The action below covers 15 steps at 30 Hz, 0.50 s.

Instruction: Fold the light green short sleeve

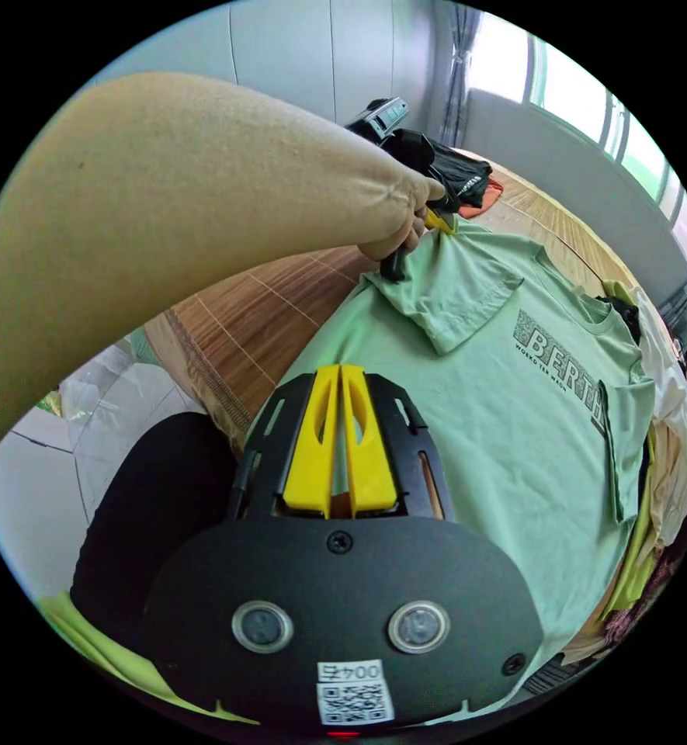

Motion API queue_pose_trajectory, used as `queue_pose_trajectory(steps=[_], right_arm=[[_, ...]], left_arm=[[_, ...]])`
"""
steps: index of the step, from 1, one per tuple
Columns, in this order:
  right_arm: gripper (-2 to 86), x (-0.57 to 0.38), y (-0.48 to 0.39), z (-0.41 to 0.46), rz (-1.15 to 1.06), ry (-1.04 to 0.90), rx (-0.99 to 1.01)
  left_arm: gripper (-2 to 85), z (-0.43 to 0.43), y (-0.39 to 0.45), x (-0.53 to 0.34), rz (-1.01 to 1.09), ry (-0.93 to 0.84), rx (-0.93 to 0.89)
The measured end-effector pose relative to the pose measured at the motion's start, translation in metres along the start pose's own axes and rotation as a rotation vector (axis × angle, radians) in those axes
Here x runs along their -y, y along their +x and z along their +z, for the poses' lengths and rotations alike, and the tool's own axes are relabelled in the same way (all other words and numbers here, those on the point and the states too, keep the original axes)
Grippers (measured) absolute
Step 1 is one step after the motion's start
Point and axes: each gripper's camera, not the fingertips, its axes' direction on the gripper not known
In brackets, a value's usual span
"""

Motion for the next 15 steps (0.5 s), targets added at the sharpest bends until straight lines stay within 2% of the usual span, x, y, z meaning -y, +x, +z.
queue_pose_trajectory(steps=[2, 6, 10, 15], right_arm=[[1.3, 0.011, -0.001, 0.009, -0.009, -0.002, 0.029], [4.9, 0.0, 0.022, -0.021, 0.013, 0.071, 0.06], [7.6, -0.075, 0.101, -0.101, 0.032, 0.199, 0.149], [8.3, -0.184, 0.159, -0.139, 0.092, 0.116, 0.299]], left_arm=[[2.3, -0.006, -0.011, 0.006, -0.011, 0.001, -0.019], [3.1, -0.029, -0.036, 0.009, -0.082, 0.034, -0.193], [5.1, -0.083, -0.046, -0.022, -0.084, 0.076, -0.292], [6.9, -0.135, -0.033, -0.12, 0.03, -0.007, -0.318]])
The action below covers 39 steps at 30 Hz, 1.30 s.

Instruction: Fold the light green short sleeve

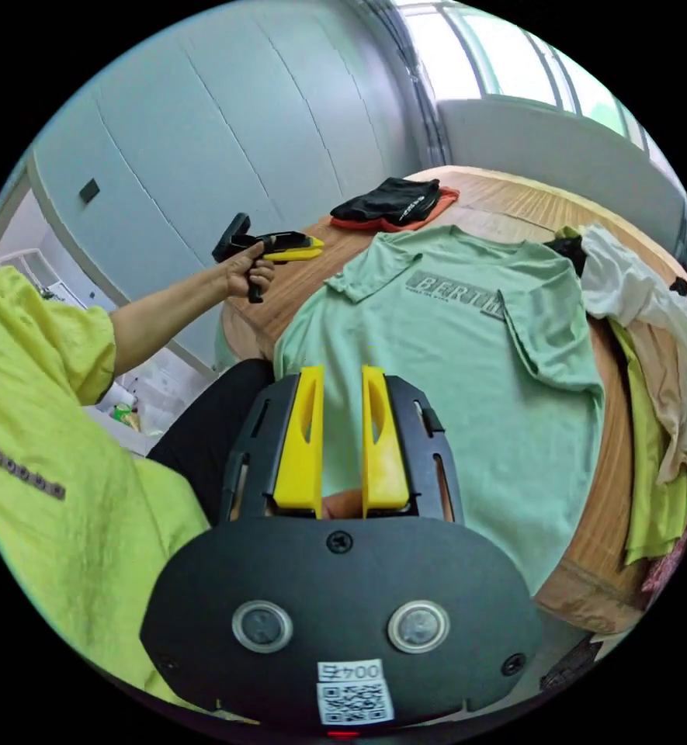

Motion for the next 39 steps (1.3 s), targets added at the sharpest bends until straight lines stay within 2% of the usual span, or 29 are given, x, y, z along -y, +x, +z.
queue_pose_trajectory(steps=[4, 5, 8, 13, 16, 21, 24, 29, 31, 35, 39], right_arm=[[9.2, -0.053, -0.025, 0.046, -0.04, -0.157, 0.114], [10.3, -0.06, -0.029, 0.065, -0.016, -0.178, 0.207], [11.7, -0.071, -0.023, 0.1, 0.103, -0.163, 0.32], [10.5, -0.078, -0.014, 0.081, 0.107, -0.044, 0.279], [9.6, -0.095, -0.001, 0.055, 0.137, 0.033, 0.24], [8.6, -0.14, 0.014, 0.021, 0.22, 0.134, 0.167], [8.5, -0.169, 0.015, 0.006, 0.264, 0.167, 0.116], [8.6, -0.219, 0.011, -0.022, 0.335, 0.19, -0.025], [8.6, -0.237, 0.012, -0.032, 0.37, 0.198, -0.053], [8.6, -0.273, 0.015, -0.045, 0.443, 0.196, -0.136], [9.3, -0.298, 0.017, -0.046, 0.498, 0.187, -0.212]], left_arm=[[6.7, -0.012, 0.028, -0.097, -0.005, -0.099, 0.031], [6.7, -0.012, 0.032, -0.107, -0.006, -0.112, 0.031], [7.3, -0.008, 0.059, -0.142, 0.043, -0.177, 0.062], [10.5, 0.044, 0.114, -0.153, 0.261, -0.539, 0.274], [12.5, 0.079, 0.135, -0.145, 0.34, -0.659, 0.369], [14.3, 0.154, 0.107, -0.141, 0.187, -0.886, 0.31], [15.4, 0.191, 0.088, -0.156, 0.142, -0.97, 0.399], [16.2, 0.209, 0.077, -0.168, 0.07, -0.832, 0.38], [13.1, 0.207, 0.081, -0.172, 0.089, -0.72, 0.398], [5.0, 0.198, 0.092, -0.182, 0.164, -0.637, 0.512], [2.7, 0.154, 0.109, -0.181, 0.091, -0.585, 0.393]])
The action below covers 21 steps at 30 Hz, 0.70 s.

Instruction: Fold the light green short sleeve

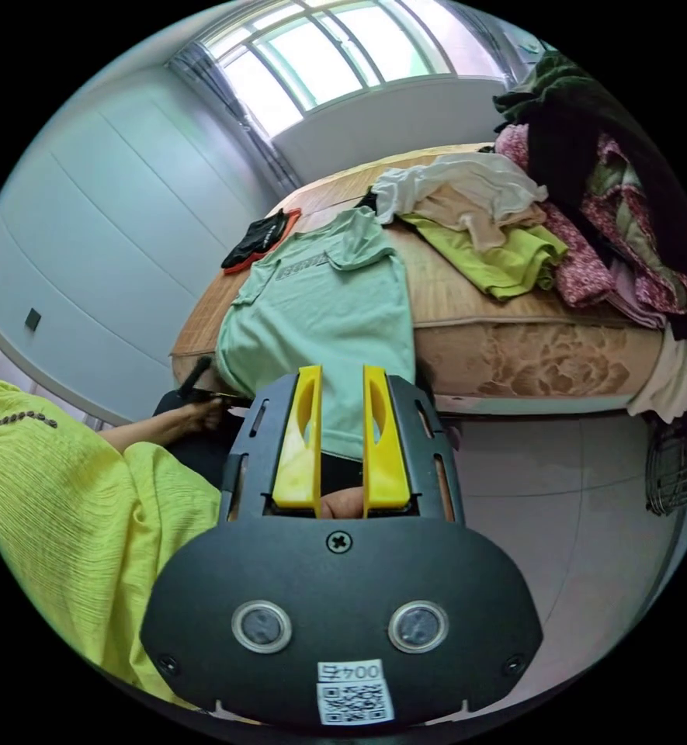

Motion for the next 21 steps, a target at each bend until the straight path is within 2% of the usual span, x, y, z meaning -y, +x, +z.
queue_pose_trajectory(steps=[3, 10, 16, 21], right_arm=[[11.6, -0.015, 0.014, 0.007, 0.039, -0.013, -0.026], [15.8, -0.042, 0.044, 0.054, 0.147, -0.087, 0.036], [14.8, -0.063, 0.042, 0.081, 0.168, -0.117, 0.039], [14.4, -0.076, 0.045, 0.092, 0.223, -0.111, 0.071]], left_arm=[[1.7, -0.053, -0.001, -0.024, -0.001, 0.068, -0.154], [0.5, -0.194, 0.008, -0.076, 0.151, 0.232, -0.144], [0.4, -0.201, -0.002, -0.109, 0.168, 0.218, -0.108], [0.5, -0.197, -0.011, -0.122, 0.165, 0.252, -0.152]])
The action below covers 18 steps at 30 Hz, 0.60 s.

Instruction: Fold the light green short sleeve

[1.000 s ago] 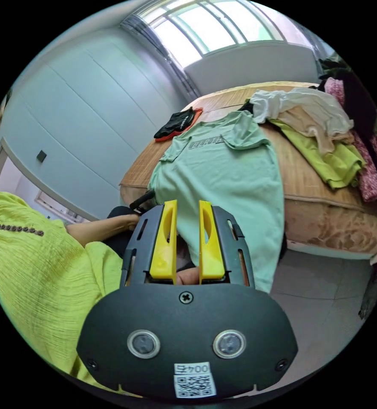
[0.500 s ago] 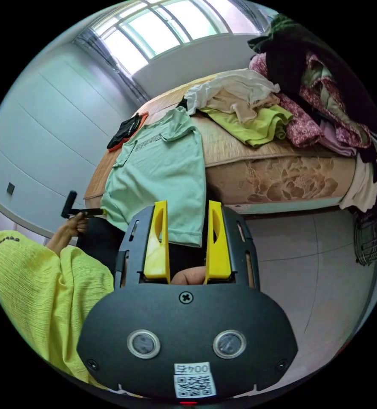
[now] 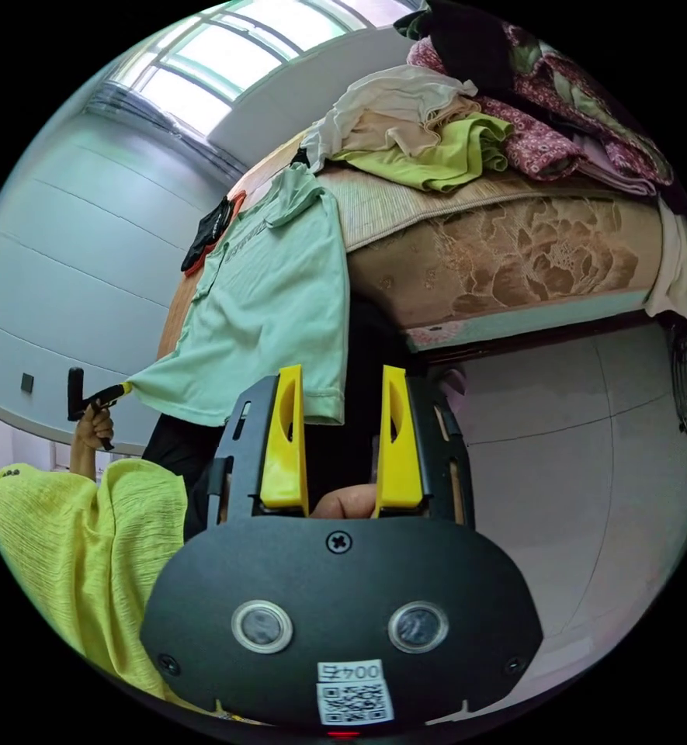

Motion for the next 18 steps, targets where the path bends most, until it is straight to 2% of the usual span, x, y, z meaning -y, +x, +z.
queue_pose_trajectory(steps=[5, 9, 11, 12, 18], right_arm=[[14.9, -0.011, -0.002, 0.014, 0.004, -0.004, 0.035], [15.1, -0.015, -0.006, 0.015, -0.004, 0.012, 0.028], [15.1, -0.02, -0.017, 0.01, -0.054, 0.035, -0.004], [15.1, -0.021, -0.02, 0.009, -0.072, 0.035, -0.02], [16.0, -0.031, -0.052, 0.028, -0.262, -0.039, -0.175]], left_arm=[[1.4, -0.017, 0.0, -0.008, 0.078, 0.002, 0.122], [5.2, 0.002, -0.08, -0.045, -0.002, -0.064, 0.263], [7.2, 0.021, -0.115, -0.069, -0.041, -0.1, 0.24], [7.9, 0.035, -0.129, -0.084, -0.054, -0.102, 0.172], [10.7, 0.107, -0.167, -0.125, -0.04, -0.059, -0.029]])
